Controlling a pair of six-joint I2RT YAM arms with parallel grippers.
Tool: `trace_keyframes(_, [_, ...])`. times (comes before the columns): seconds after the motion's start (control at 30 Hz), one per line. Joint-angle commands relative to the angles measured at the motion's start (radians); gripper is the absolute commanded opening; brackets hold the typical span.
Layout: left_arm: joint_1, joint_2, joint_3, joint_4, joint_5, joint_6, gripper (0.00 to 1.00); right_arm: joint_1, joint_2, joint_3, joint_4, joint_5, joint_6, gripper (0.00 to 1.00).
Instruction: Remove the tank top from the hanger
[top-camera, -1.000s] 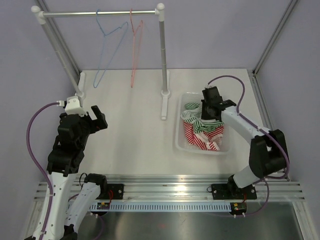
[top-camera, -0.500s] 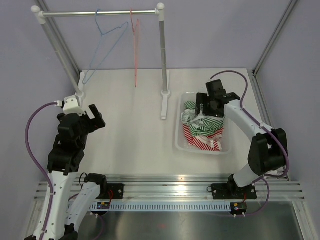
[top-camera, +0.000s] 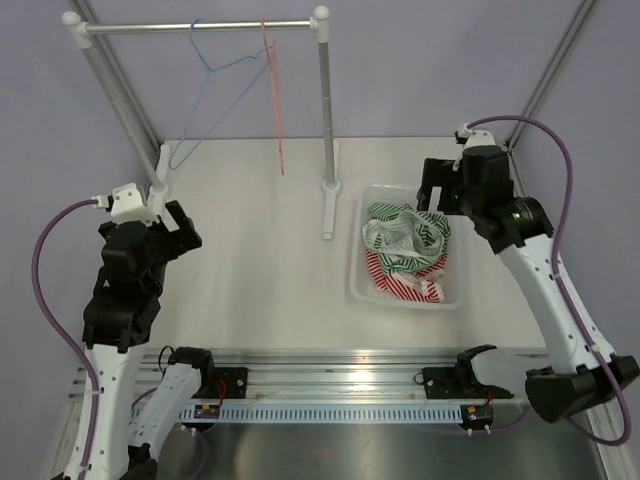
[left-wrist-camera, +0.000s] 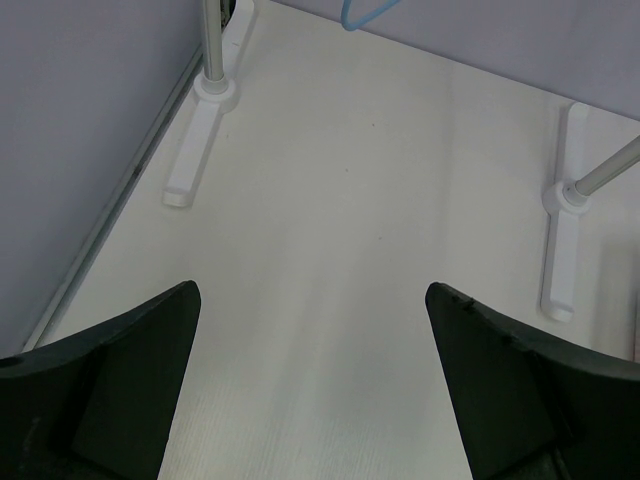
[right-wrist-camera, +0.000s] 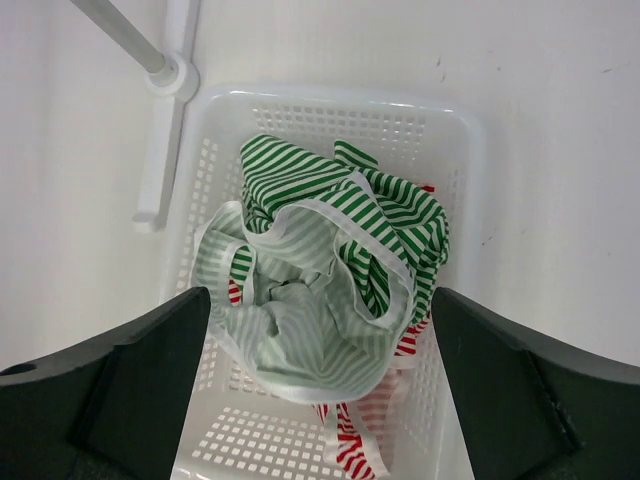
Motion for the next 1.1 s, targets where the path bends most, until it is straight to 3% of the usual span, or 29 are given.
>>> trace_keyframes(0.0, [0.005,0.003,0.062,-0.022,0.015,-0.007,0.99,0.004,-0.148,0.026,-0.047,0.028,-0.031,0.99])
trace_keyframes(0.27, [0.004,-0.032,0.151,-0.101,0.124,0.012,0.99,0.004,-0.324,-0.035,-0.189,0.094,-0.005,1.0])
trace_keyframes(0.5, [-0.027,-0.08,0.161,-0.191,0.09,0.039,0.99,0.004,-0.423,-0.107,-0.282,0.143,0.023,0.99])
trace_keyframes(0.77, [-0.032,-0.158,0.06,-0.208,0.121,0.036,0.99,0.004,-0.531,-0.23,-0.256,0.16,0.037,0.99])
trace_keyframes(1.07, [-0.032,-0.204,0.004,-0.164,0.128,0.033,0.99,0.004,-0.544,-0.253,-0.223,0.161,0.032,1.0])
